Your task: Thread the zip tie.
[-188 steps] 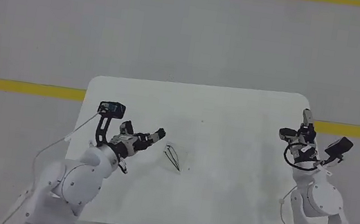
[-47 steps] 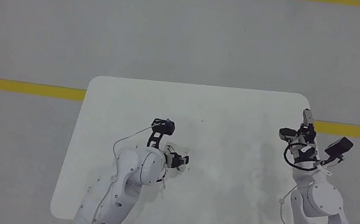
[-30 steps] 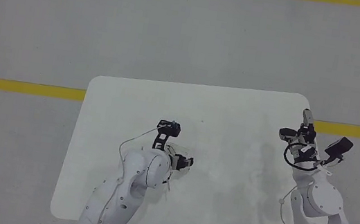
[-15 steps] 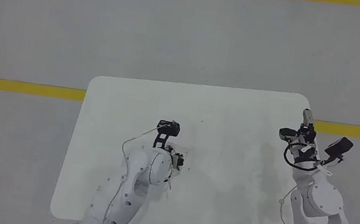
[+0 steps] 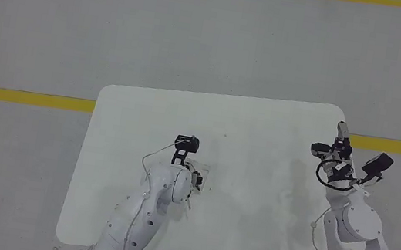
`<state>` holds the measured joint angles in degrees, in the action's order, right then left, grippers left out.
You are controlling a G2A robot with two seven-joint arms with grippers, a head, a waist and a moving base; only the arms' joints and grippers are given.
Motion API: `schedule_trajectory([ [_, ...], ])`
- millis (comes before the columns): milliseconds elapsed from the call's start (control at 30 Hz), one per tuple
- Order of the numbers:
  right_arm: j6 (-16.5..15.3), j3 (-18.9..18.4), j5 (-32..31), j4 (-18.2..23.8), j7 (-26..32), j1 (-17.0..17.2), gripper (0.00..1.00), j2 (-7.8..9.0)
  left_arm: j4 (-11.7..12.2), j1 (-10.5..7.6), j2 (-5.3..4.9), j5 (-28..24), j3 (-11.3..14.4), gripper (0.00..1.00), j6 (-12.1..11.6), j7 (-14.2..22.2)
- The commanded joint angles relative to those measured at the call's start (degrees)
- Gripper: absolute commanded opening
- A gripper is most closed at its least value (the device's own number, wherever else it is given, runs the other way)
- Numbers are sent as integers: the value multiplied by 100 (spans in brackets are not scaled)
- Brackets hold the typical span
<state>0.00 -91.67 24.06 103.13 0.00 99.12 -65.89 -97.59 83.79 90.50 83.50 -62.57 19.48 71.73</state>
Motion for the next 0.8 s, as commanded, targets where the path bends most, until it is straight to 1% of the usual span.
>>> schedule_trajectory([
  [0, 0, 0, 0, 0, 0, 0, 100, 0, 32, -10, 13, 96, -1, 29, 0, 23],
  [100, 0, 0, 0, 0, 0, 0, 100, 0, 58, -20, 32, 258, -1, 31, 0, 76],
  [333, 0, 0, 0, 0, 0, 0, 100, 0, 104, -52, 70, 645, -41, 31, 0, 247],
  [467, 0, 0, 0, 0, 0, 0, 100, 0, 86, -60, 93, 638, -87, 32, 0, 242],
  [567, 0, 0, 0, 0, 0, 0, 100, 0, 56, -30, 126, 464, -129, 30, 0, 172],
  [633, 0, 0, 0, 0, 0, 0, 100, 0, 99, -45, 146, 386, -134, 29, 0, 121],
  [767, 0, 0, 0, 0, 0, 0, 100, 0, 312, -109, 195, 257, -153, 26, 0, 0],
])
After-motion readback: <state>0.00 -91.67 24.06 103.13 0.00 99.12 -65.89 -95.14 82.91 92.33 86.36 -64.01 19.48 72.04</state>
